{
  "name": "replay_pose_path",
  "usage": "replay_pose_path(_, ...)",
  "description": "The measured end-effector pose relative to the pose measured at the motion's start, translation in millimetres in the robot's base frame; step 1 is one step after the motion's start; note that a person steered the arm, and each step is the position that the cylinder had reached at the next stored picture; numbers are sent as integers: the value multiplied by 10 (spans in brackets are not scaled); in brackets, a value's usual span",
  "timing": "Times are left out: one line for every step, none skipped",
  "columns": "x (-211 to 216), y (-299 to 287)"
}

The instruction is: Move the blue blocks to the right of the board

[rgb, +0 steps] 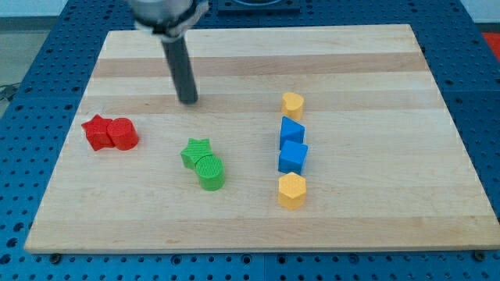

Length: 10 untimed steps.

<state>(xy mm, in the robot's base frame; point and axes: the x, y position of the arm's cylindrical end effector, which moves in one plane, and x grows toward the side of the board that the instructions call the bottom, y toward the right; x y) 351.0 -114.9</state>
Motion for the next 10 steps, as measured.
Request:
replay_pose_path(-86,37)
replay_pose_path(101,185)
replay_pose_path(262,191)
replay_pose_path(572,211)
replay_pose_path(572,211)
replay_pose_path(649,632)
replay_pose_path(685,943)
replay_pose_path(1058,1338)
replay_pose_path(1058,1338)
replay_pose_path(1248,1338)
